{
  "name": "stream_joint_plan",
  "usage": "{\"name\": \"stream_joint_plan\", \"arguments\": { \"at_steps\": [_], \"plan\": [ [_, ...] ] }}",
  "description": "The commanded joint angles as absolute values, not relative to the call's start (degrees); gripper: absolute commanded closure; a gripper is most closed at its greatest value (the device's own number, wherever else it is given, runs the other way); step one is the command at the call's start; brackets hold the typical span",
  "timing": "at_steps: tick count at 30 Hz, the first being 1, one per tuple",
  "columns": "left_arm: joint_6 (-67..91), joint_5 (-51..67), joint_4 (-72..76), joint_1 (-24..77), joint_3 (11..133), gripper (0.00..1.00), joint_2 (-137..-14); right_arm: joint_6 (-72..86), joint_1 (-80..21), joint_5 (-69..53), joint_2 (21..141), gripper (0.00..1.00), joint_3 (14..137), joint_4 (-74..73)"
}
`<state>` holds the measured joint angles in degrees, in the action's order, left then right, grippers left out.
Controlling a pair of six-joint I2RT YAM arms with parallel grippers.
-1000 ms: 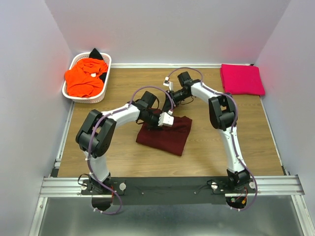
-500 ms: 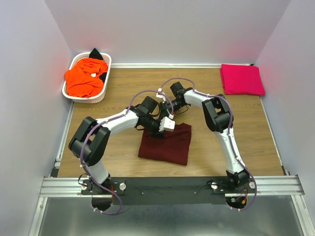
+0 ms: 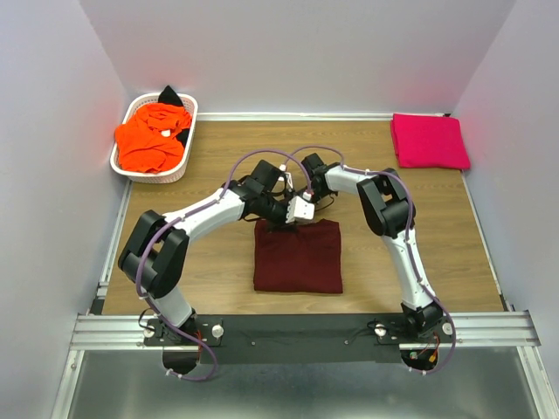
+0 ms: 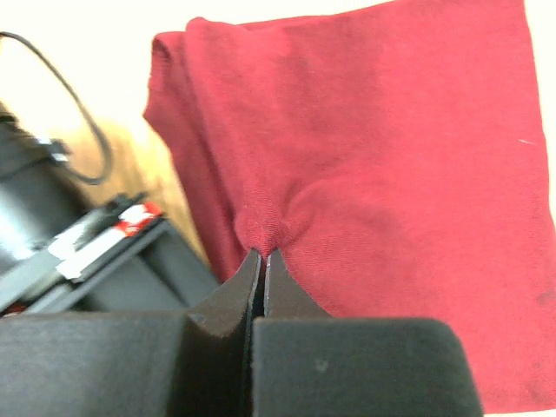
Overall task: Fold and stack the t-shirts
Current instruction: Fold the tshirt
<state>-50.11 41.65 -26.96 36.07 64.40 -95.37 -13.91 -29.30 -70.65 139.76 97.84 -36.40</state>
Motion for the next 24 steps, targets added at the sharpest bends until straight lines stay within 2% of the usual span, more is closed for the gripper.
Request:
{"name": "stream_joint_plan", "arguments": {
  "at_steps": [1, 15, 24],
  "plan": [
    [-52.03, 39.55, -25.32, 36.04, 66.88, 1.00, -95.54, -17.31, -30.06, -65.74, 142.38, 0.75, 93.34, -38.76],
    [-53.00, 38.14, -23.29, 34.37, 68.73, 1.00, -96.33, -18.54, -30.85, -67.24, 141.86, 0.76, 90.79, -38.76],
    [-53.52, 37.35, -19.17, 32.96, 64.60, 1.00, -97.12, -18.54, -30.85, -66.54, 141.68, 0.76, 91.40, -38.76]
  ]
}}
